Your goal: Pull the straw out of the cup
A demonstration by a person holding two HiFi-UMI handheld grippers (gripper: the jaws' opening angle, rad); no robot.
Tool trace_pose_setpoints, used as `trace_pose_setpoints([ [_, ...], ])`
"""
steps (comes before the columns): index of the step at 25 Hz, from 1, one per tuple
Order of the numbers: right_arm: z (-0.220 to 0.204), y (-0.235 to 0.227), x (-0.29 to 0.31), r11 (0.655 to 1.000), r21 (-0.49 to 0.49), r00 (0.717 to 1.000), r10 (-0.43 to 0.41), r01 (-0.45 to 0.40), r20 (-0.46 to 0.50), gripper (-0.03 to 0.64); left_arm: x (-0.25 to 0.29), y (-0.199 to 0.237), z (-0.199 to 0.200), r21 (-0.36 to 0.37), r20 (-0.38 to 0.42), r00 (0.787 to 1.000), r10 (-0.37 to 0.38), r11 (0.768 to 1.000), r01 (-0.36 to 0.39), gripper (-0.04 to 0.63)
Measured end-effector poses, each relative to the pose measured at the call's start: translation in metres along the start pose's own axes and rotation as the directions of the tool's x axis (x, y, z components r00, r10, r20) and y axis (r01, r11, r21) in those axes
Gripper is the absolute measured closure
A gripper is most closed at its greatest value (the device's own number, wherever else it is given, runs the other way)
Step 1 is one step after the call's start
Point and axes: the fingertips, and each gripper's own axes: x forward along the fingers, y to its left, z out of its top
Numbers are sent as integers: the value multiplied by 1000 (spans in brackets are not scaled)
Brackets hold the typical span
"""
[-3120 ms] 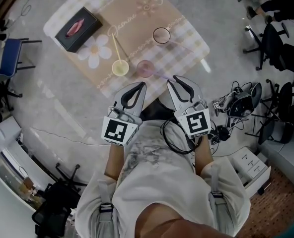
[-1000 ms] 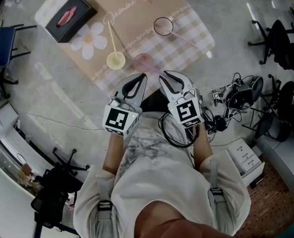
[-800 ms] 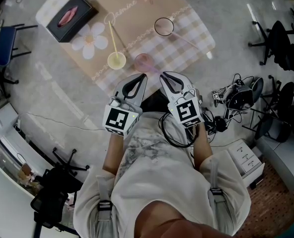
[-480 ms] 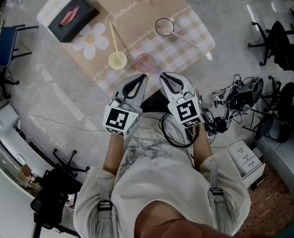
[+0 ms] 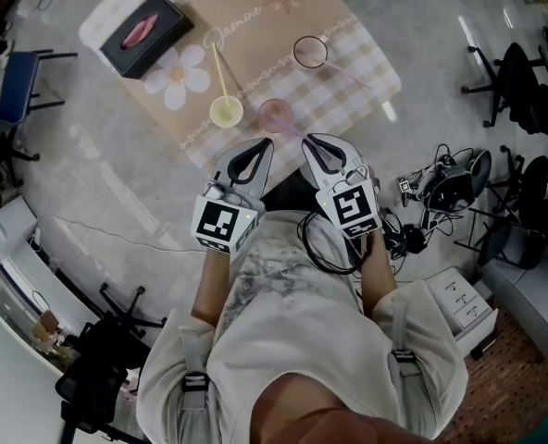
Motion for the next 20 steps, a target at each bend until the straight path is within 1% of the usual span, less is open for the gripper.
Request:
trace_pose_setpoints([
  [11,23,11,-25,998,-9,996,-61,61,62,575,-25,-9,9,41,29,999,-21,999,20,591],
  [15,33,16,-35,996,-28,993,-76,79,89,575,-34,-13,13,53,45,999,-28,998,26,591],
  [20,43,22,-47,995,-13,988,-97,99,120,575,-45,-18,16,69,59,998,-32,997,28,591],
])
